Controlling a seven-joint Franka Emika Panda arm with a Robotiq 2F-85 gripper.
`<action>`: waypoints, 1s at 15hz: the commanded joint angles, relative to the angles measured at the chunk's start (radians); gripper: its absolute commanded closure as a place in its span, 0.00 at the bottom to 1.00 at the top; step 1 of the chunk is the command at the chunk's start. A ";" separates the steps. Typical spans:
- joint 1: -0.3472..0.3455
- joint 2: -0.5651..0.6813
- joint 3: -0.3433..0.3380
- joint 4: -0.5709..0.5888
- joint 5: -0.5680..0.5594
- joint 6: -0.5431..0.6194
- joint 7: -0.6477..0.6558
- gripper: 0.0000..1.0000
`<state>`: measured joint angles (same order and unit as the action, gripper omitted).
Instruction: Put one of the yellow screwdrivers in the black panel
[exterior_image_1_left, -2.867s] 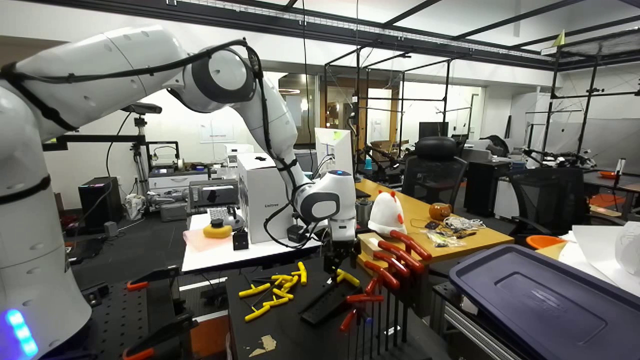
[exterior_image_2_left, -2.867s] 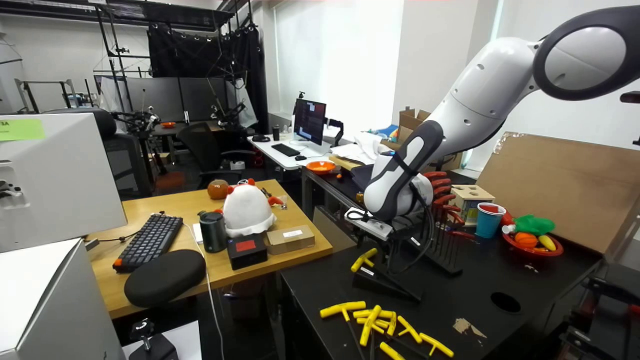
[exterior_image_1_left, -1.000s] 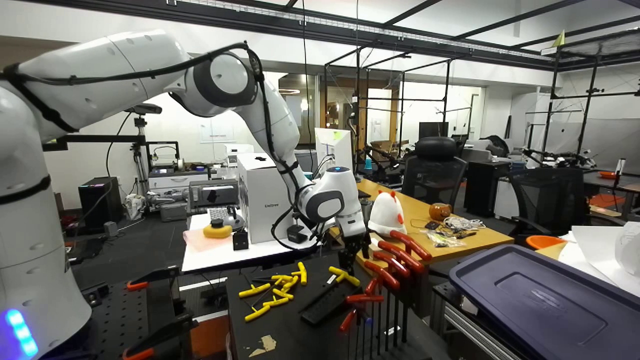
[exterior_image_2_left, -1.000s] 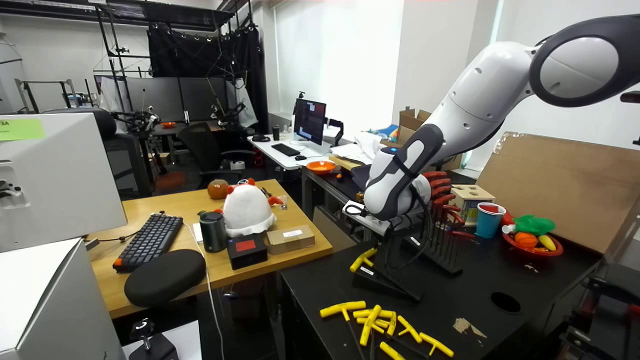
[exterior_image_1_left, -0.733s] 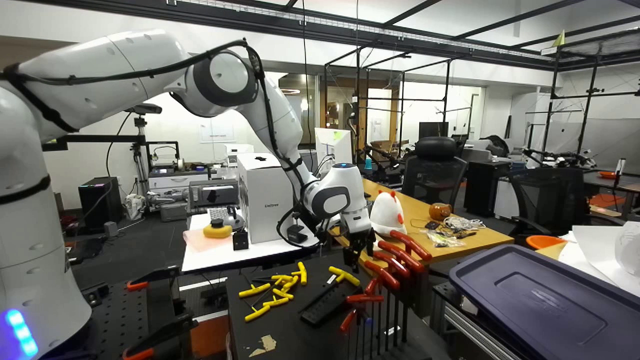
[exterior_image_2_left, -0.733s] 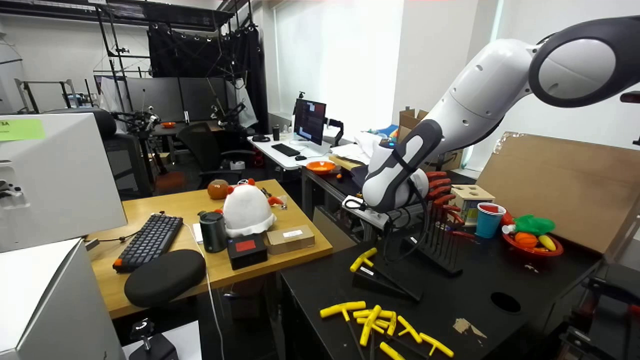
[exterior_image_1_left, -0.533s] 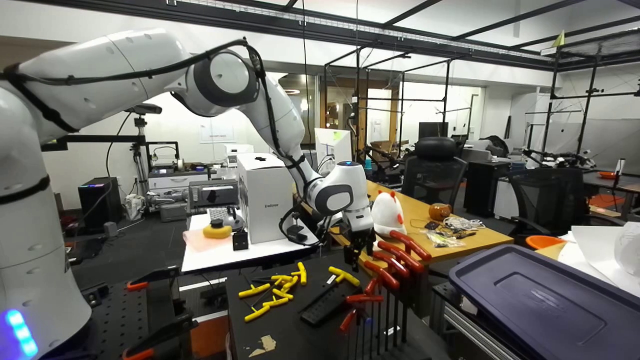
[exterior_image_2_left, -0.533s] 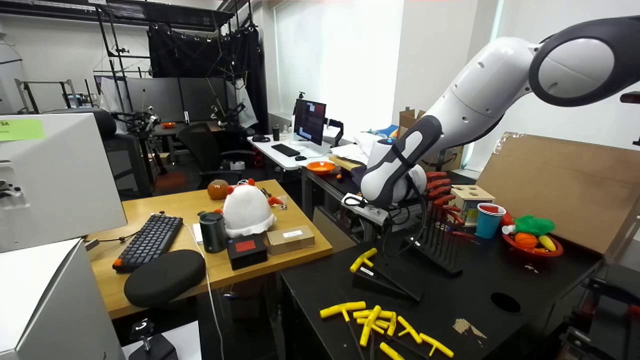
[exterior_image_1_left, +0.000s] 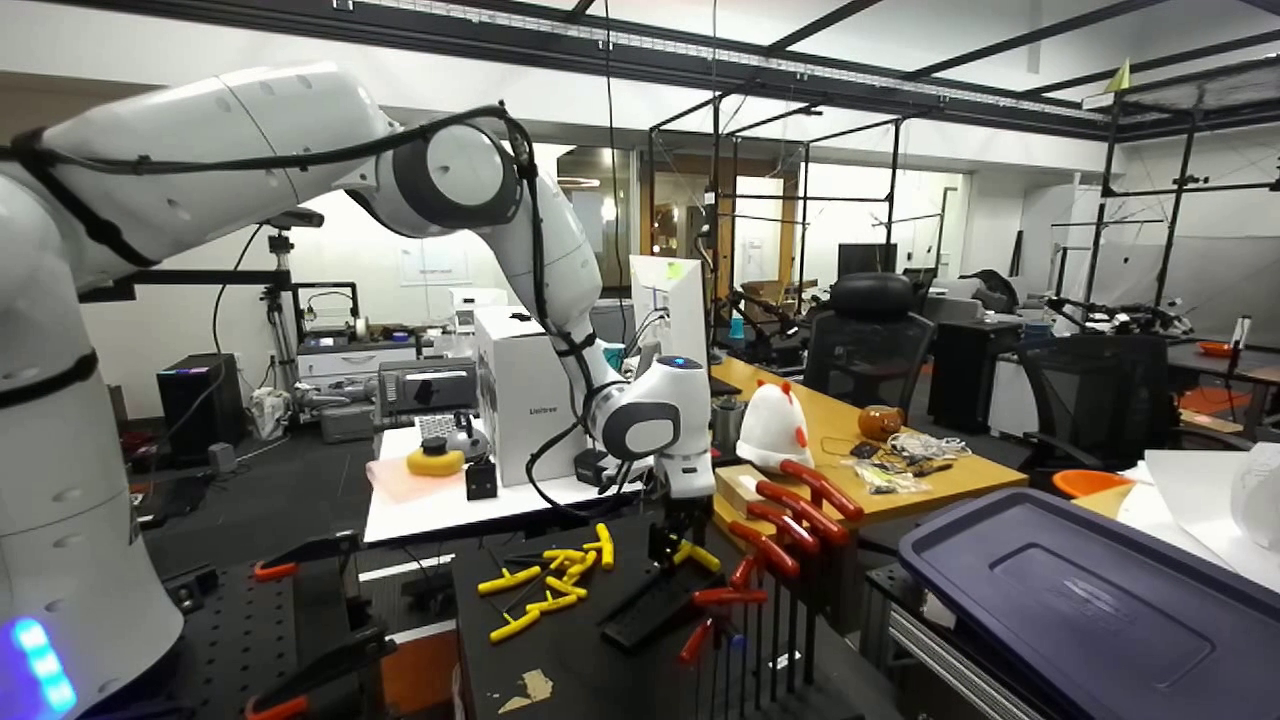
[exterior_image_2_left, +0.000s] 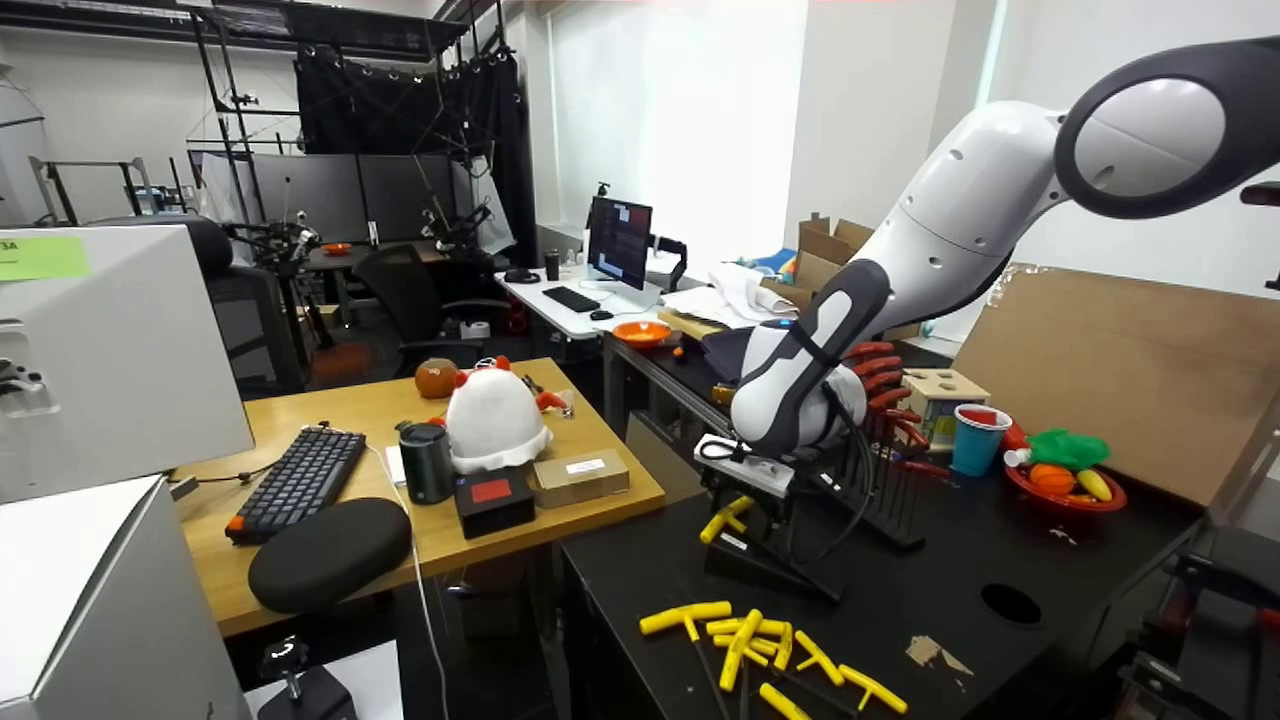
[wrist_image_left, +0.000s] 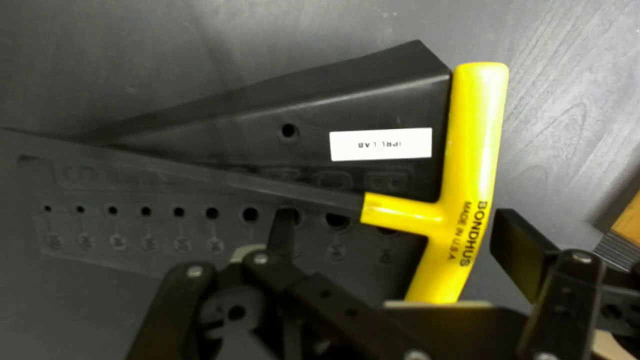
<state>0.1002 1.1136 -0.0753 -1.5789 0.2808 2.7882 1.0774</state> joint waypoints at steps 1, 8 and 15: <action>-0.015 -0.024 0.016 -0.038 0.010 0.019 -0.041 0.00; -0.016 -0.033 0.031 -0.078 0.007 0.084 -0.112 0.00; -0.027 -0.083 0.013 -0.056 0.009 0.060 -0.184 0.00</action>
<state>0.0857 1.0877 -0.0635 -1.6071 0.2809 2.8538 0.9334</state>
